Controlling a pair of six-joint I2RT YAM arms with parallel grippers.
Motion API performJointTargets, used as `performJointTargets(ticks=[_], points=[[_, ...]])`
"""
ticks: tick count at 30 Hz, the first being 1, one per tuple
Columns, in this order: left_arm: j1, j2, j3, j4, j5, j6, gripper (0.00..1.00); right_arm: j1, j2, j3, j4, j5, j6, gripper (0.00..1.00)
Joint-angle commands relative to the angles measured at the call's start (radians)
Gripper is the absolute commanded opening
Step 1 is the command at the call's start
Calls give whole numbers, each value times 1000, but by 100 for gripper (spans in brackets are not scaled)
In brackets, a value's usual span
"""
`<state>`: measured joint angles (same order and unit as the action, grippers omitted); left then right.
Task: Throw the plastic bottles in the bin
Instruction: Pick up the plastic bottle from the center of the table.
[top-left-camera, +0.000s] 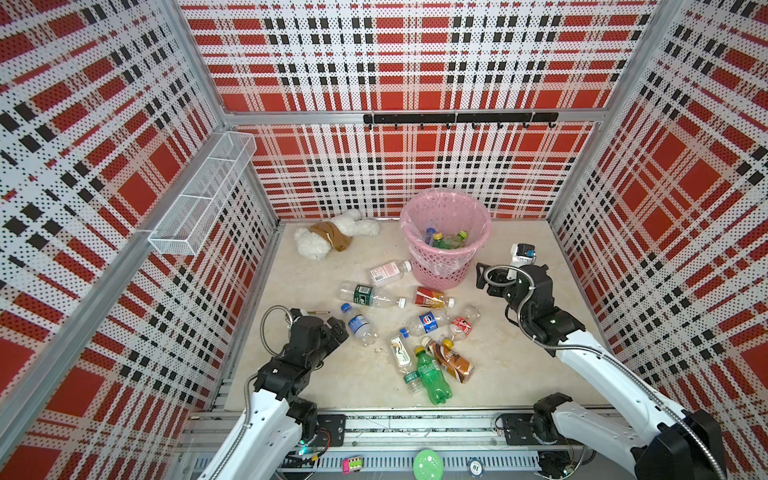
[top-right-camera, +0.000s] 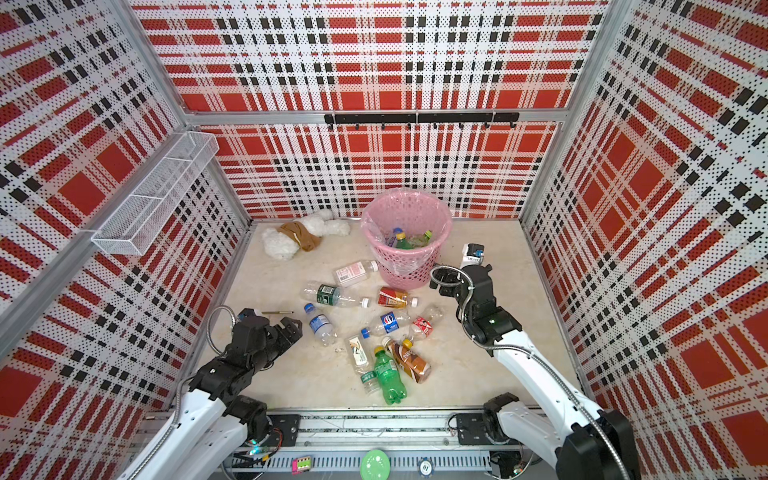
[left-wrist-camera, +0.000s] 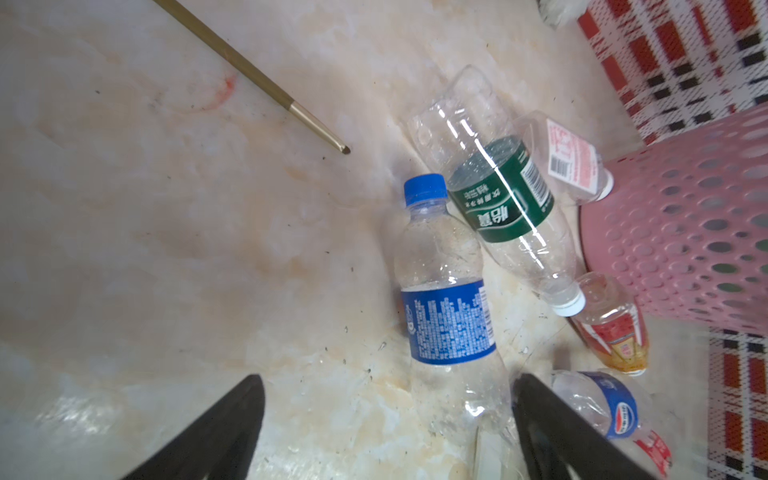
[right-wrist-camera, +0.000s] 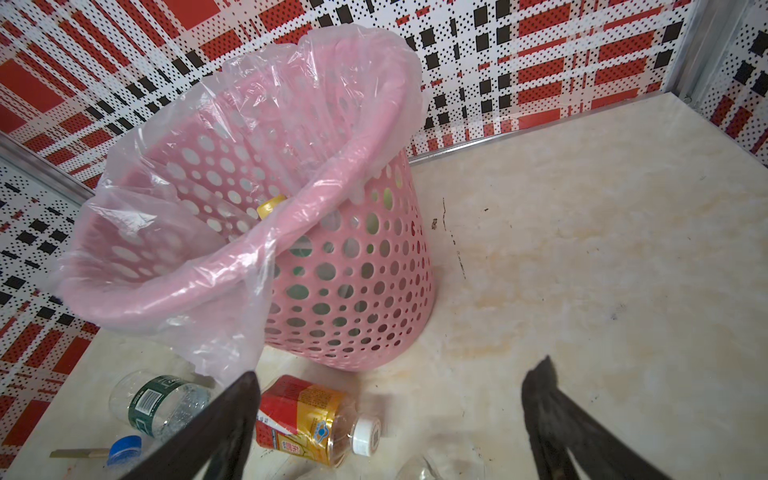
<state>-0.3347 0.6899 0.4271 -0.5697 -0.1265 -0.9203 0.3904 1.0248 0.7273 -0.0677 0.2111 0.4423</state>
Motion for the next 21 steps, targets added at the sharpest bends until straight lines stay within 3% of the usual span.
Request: performJointTargets(ticks=[1, 5, 11, 17, 21], points=[[-41, 169, 89, 81, -73, 13, 92, -2, -42, 17, 22, 19, 10, 100], [-111, 400, 185, 134, -123, 34, 90, -4, -87, -2, 4, 42, 10, 100], [-124, 613, 222, 249, -75, 38, 88, -5, -130, -11, -25, 66, -10, 100], [-127, 684, 217, 284, -59, 34, 85, -8, -129, -6, -26, 63, -23, 100], [-126, 716, 218, 283, -57, 34, 74, -7, -118, -12, -13, 55, -17, 100]])
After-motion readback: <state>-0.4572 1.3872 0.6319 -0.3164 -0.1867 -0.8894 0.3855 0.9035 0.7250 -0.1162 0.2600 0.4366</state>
